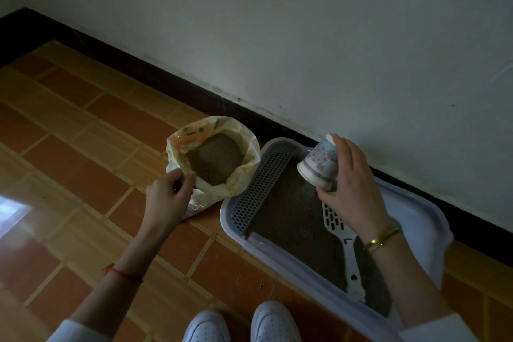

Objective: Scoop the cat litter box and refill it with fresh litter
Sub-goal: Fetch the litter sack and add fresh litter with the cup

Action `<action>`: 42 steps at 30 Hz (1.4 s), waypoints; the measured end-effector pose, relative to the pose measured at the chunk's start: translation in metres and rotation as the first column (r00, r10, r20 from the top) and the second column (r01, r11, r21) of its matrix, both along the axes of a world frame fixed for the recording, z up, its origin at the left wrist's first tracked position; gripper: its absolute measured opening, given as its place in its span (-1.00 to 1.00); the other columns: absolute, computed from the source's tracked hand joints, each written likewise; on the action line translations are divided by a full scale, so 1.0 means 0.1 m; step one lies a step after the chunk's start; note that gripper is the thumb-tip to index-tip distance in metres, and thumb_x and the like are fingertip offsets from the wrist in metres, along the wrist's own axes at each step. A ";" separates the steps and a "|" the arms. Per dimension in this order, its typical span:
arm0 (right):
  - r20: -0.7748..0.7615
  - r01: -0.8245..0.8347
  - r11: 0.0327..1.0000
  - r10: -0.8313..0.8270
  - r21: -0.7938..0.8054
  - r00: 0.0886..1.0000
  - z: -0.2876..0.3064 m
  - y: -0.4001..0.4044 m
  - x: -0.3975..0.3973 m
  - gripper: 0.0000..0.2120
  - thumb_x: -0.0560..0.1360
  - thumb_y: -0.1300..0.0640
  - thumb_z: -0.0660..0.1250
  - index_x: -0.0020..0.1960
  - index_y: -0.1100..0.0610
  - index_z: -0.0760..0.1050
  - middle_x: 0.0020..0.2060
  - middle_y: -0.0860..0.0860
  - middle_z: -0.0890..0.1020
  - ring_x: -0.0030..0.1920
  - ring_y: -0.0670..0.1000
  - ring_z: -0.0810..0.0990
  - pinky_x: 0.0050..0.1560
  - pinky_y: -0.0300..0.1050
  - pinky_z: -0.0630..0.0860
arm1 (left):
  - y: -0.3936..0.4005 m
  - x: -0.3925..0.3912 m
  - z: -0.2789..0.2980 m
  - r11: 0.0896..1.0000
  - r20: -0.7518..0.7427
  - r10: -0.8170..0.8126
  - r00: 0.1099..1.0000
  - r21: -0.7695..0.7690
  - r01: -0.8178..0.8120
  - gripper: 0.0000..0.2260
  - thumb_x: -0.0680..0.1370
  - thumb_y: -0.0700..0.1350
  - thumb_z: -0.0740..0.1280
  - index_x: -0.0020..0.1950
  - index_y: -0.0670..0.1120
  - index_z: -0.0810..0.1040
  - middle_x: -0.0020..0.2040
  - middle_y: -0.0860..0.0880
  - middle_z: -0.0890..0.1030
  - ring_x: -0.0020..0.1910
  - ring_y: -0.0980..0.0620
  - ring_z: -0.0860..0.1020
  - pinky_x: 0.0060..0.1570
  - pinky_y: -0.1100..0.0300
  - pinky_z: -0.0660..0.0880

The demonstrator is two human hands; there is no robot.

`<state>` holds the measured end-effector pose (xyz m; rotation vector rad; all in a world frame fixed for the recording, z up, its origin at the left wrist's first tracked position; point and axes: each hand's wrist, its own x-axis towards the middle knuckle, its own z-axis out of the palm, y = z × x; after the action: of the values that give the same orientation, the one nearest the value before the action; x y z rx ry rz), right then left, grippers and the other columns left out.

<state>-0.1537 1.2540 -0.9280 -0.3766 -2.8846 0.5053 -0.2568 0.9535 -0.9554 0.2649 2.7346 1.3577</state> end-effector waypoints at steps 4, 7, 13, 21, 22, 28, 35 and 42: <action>-0.168 0.014 0.944 -0.073 -0.328 0.983 0.18 -0.16 -0.22 -0.01 0.27 0.00 0.55 0.50 0.12 0.04 0.37 0.06 0.26 0.34 -0.06 0.30 0.17 -0.44 0.38 | -0.01 -0.01 -0.01 1.000 0.004 -0.018 1.000 0.003 0.018 -0.73 0.60 -0.07 0.23 -0.22 -0.16 0.54 -0.38 -0.21 0.54 -0.44 -0.20 0.48 -0.43 0.03 0.39; -0.147 -0.091 0.803 0.004 -0.588 0.989 0.33 -0.43 -0.48 -0.09 0.26 -0.01 0.56 0.42 0.16 0.12 0.29 0.05 0.34 0.13 -0.16 0.43 -0.10 -0.59 0.41 | -0.01 -0.01 -0.02 1.000 -0.018 -0.024 1.000 0.003 0.024 -0.73 0.60 -0.08 0.24 -0.24 -0.17 0.55 -0.39 -0.19 0.54 -0.44 -0.18 0.48 -0.44 0.09 0.36; 0.072 -0.214 0.846 0.283 -0.489 0.956 0.16 -1.05 -1.05 -0.15 0.27 -0.17 0.53 0.35 0.12 0.17 0.26 0.02 0.35 0.28 -0.02 0.38 0.20 -0.11 0.52 | -0.02 -0.01 0.01 1.000 -0.034 0.021 0.999 0.016 -0.021 -0.64 0.58 -0.14 0.27 -0.42 -0.01 0.36 -0.54 0.07 0.33 -0.56 0.12 0.32 -0.53 0.35 0.21; -0.078 -0.324 0.933 0.316 -0.155 0.946 -0.18 -1.22 -1.40 -0.59 0.46 -0.13 0.35 0.15 0.13 0.41 0.12 0.02 0.44 0.08 -0.06 0.47 0.02 -0.13 0.57 | -0.13 -0.09 0.08 0.993 -0.023 0.083 0.996 0.082 -0.081 -0.66 0.59 -0.20 0.25 -0.38 0.03 0.39 -0.52 0.11 0.35 -0.54 0.16 0.38 -0.54 0.40 0.26; -0.160 -0.274 0.959 0.259 -0.079 0.953 -0.15 -1.18 -1.44 -0.65 0.47 -0.08 0.34 0.12 0.13 0.40 0.07 0.03 0.47 0.01 -0.06 0.48 -0.04 -0.15 0.56 | -0.16 -0.12 0.09 0.993 -0.010 0.086 0.996 0.084 -0.085 -0.67 0.60 -0.19 0.25 -0.37 0.01 0.41 -0.51 0.10 0.35 -0.55 0.16 0.37 -0.54 0.40 0.26; 0.152 -0.205 0.978 0.198 0.027 0.968 -0.14 -0.96 -1.80 -0.73 0.52 -0.07 0.30 0.03 0.12 0.42 -0.11 0.04 0.52 -0.11 0.00 0.52 -0.19 -0.20 0.46 | -0.25 -0.25 0.11 0.991 0.092 0.087 0.992 0.096 -0.096 -0.74 0.61 -0.12 0.22 -0.26 -0.14 0.52 -0.48 0.01 0.42 -0.54 0.12 0.36 -0.54 0.34 0.28; 0.340 -0.325 0.941 0.336 -0.089 0.878 -0.01 -1.10 -2.04 -0.68 0.61 -0.01 0.15 -0.30 0.04 0.35 -0.42 -0.04 0.46 -0.45 -0.10 0.43 -0.45 -0.24 0.30 | -0.42 -0.44 0.17 0.985 0.200 0.143 0.969 0.070 -0.159 -0.73 0.61 -0.11 0.22 -0.26 -0.14 0.52 -0.46 -0.03 0.42 -0.52 0.13 0.34 -0.49 0.24 0.31; 0.331 -0.304 0.935 0.350 -0.183 0.877 0.06 -1.29 -2.04 -0.65 0.56 0.03 0.21 -0.35 0.14 0.46 -0.49 -0.01 0.46 -0.51 -0.08 0.40 -0.48 -0.25 0.30 | -0.63 -0.57 0.37 0.966 0.245 0.241 0.939 0.029 -0.256 -0.70 0.62 -0.14 0.19 -0.32 -0.04 0.47 -0.47 0.04 0.37 -0.53 0.17 0.33 -0.54 0.39 0.26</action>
<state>-0.3580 1.1248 -0.9224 0.0158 -3.3044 0.7465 -0.3140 0.8907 -0.9180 -0.2379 2.5933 1.4232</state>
